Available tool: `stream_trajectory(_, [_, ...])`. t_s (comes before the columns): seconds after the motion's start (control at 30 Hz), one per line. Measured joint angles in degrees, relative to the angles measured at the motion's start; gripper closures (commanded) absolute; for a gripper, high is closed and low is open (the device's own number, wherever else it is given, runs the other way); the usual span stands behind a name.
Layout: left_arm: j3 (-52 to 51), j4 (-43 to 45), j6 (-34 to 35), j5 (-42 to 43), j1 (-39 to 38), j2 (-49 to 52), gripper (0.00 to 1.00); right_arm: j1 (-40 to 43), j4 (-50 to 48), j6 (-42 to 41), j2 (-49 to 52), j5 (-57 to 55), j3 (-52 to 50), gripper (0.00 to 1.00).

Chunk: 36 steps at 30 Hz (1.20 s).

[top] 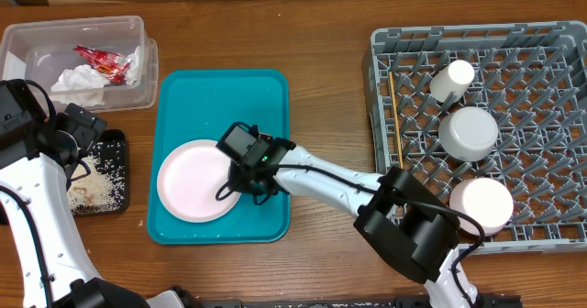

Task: Sort waste into correct bins and load items into the dishwasher
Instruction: 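Grasp the pink plate rim and lift it off the tray, then carry the plate to the rack and stand it upright at back left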

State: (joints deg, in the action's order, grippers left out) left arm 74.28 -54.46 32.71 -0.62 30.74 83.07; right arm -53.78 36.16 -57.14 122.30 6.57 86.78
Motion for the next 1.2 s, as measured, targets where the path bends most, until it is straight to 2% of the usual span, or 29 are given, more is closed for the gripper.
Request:
stream_trajectory(0.27, [0.02,0.00,0.00,0.00,0.00,0.00,0.00,5.57,5.49,2.89,-3.06,-2.73,0.17,0.96])
stream_trajectory(0.5, [0.00,0.00,0.00,0.00,0.00,0.00,0.00,14.71,12.00,11.17,-16.59,-9.94,0.17,0.95])
stream_trajectory(0.73, [0.02,0.00,0.00,0.00,0.00,0.00,0.00,29.77,21.07,16.76,-29.66,-22.80,0.33,0.95])
stream_trajectory(1.0, [0.00,0.00,0.00,0.00,0.00,0.00,0.00,42.84,23.85,20.98,-30.53,-31.19,0.33,0.96])
stream_trajectory(1.2, [0.02,0.00,0.00,0.00,0.00,0.00,0.00,45.11,24.09,21.68,-30.53,-39.71,0.33,0.96])
